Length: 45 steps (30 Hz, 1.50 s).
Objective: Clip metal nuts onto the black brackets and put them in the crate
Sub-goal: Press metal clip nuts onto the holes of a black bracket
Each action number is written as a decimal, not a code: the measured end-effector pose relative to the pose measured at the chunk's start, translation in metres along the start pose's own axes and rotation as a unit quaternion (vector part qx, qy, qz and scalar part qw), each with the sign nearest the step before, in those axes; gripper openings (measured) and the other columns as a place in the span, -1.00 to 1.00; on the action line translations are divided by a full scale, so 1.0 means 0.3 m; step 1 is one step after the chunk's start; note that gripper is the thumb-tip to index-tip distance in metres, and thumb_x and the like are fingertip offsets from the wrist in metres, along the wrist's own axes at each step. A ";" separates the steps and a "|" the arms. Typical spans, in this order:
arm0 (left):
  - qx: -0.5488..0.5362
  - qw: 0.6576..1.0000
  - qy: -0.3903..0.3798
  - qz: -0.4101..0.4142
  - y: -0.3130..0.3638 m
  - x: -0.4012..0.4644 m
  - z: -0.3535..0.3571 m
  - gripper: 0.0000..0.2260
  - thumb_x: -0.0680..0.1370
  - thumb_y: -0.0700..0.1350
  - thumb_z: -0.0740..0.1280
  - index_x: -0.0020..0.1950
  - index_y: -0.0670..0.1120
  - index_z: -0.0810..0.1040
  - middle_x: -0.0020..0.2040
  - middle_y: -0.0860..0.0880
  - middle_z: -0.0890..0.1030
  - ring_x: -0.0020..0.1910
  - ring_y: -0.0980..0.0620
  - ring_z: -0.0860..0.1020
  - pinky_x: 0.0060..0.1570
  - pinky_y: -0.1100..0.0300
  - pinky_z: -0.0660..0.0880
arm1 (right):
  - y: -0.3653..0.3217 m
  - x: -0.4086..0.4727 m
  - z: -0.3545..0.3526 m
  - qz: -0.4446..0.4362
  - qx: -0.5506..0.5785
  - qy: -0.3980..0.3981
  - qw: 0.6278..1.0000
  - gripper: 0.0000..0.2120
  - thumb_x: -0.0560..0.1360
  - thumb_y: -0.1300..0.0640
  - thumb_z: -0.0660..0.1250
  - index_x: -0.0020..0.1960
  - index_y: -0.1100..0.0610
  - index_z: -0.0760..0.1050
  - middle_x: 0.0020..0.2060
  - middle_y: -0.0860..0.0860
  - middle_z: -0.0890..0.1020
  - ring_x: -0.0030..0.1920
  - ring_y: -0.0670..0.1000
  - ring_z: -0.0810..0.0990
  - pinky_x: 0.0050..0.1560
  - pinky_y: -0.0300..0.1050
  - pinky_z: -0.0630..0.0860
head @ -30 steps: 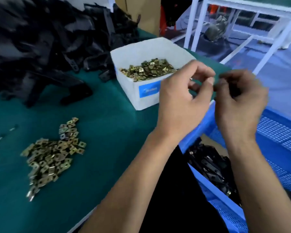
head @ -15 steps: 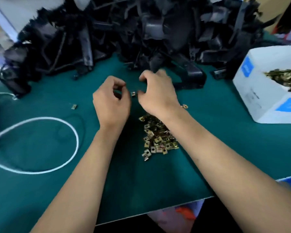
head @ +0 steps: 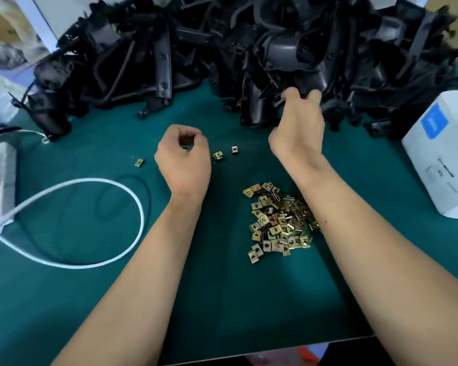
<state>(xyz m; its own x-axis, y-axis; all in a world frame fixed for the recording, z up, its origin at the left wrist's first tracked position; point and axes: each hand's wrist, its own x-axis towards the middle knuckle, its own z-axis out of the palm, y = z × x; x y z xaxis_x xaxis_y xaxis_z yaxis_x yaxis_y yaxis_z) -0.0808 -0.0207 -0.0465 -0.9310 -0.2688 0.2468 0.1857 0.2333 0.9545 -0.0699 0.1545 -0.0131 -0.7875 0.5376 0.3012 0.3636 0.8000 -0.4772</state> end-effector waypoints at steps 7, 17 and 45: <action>-0.128 0.982 -0.141 -0.011 0.026 -0.014 0.017 -0.79 0.50 -0.08 0.36 0.12 -0.06 0.58 0.06 -0.04 0.63 -0.09 -0.05 0.66 -0.27 0.05 0.58 | -0.105 -0.082 -0.146 -0.079 0.415 0.096 0.901 -0.91 0.49 0.28 0.35 -0.14 0.18 0.64 -0.32 -0.04 0.60 -0.31 -0.08 0.51 -0.26 -0.18 0.47; -0.086 0.994 -0.061 -0.001 0.003 0.085 -0.057 -0.86 0.59 -0.17 0.44 -0.02 0.00 0.50 -0.19 -0.10 0.58 -0.25 0.01 0.54 -0.30 0.07 0.55 | -0.145 -0.044 -0.115 0.040 0.706 -0.188 0.682 -0.76 0.68 0.06 0.28 0.07 0.25 0.55 0.00 0.22 0.58 0.01 0.14 0.61 -0.18 -0.10 0.59; -0.512 0.779 -0.189 -0.307 0.047 0.050 -0.033 -0.80 0.55 -0.27 0.42 -0.26 -0.23 0.74 0.01 -0.20 0.72 0.03 -0.14 0.73 -0.08 0.19 0.67 | 0.060 -0.113 -0.026 -0.217 0.195 -0.261 0.920 -0.85 0.58 0.02 0.44 -0.13 0.05 0.61 -0.36 -0.17 0.64 -0.32 -0.17 0.58 -0.25 -0.27 0.47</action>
<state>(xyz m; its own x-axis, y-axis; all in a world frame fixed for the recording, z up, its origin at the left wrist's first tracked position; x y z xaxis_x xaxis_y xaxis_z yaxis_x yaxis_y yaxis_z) -0.0890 -0.0309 -0.0277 -0.9333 0.3040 -0.1912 -0.3583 -0.7517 0.5537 -0.0328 0.1528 -0.0253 -0.9854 -0.0915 0.1439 -0.1665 0.6986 -0.6959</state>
